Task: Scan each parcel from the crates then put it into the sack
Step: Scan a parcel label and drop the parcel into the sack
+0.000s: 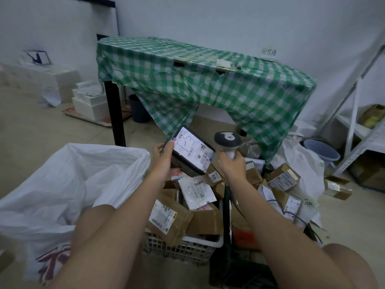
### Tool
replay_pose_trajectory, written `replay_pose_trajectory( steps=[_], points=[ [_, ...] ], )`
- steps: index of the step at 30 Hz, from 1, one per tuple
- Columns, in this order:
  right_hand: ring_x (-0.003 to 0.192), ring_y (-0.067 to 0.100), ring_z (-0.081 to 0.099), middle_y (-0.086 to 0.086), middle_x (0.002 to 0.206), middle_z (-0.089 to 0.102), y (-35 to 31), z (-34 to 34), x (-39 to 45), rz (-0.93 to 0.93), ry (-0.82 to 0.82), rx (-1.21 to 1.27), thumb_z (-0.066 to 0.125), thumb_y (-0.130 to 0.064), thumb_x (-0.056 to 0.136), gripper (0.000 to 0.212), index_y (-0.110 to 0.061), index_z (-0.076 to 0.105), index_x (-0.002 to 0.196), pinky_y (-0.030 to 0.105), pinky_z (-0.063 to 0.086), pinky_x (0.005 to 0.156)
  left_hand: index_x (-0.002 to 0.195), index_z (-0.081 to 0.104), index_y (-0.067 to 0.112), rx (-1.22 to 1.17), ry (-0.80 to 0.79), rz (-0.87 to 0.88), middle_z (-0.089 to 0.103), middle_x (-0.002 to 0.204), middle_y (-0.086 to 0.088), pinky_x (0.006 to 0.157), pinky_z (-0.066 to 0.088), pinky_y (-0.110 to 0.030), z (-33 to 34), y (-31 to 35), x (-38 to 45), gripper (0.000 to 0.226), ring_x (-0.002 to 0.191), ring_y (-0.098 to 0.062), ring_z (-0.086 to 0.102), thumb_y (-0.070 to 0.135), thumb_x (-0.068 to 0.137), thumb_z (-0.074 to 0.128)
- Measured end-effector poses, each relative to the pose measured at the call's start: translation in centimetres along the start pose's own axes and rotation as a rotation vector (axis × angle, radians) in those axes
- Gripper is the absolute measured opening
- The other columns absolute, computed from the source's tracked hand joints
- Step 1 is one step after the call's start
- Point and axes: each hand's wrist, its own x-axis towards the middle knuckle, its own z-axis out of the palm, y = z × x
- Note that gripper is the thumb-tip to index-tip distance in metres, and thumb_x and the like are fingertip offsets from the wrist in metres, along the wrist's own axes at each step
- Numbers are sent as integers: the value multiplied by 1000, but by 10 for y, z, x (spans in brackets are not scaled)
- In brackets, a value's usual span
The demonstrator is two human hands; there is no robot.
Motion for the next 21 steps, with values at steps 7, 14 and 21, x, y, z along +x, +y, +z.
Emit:
replay_pose_trajectory(
  steps=[7, 14, 21],
  points=[
    [93, 17, 58, 0, 103, 62, -4, 18, -9, 57, -42, 293, 63, -27, 92, 33, -13, 55, 121, 31, 41, 81, 113, 55, 21, 1, -172, -95, 64, 106, -4, 81, 53, -37, -19, -1, -5, 28, 95, -18, 62, 40, 100, 38],
    [96, 18, 65, 1, 104, 69, 2, 11, 15, 81, -93, 262, 69, -34, 87, 34, -19, 56, 114, 37, 51, 86, 129, 47, 25, 194, -381, -207, 62, 120, -9, 98, 47, -38, -33, -13, 12, 41, 112, -28, 61, 44, 93, 51],
    [90, 15, 64, 3, 102, 68, 7, -11, 38, 42, -110, 172, 66, -30, 90, 13, -22, 57, 95, 28, 49, 74, 135, 25, 40, 314, -472, -245, 61, 123, -12, 89, 55, -41, -12, -17, 21, 57, 103, -31, 67, 15, 93, 55]
  ],
)
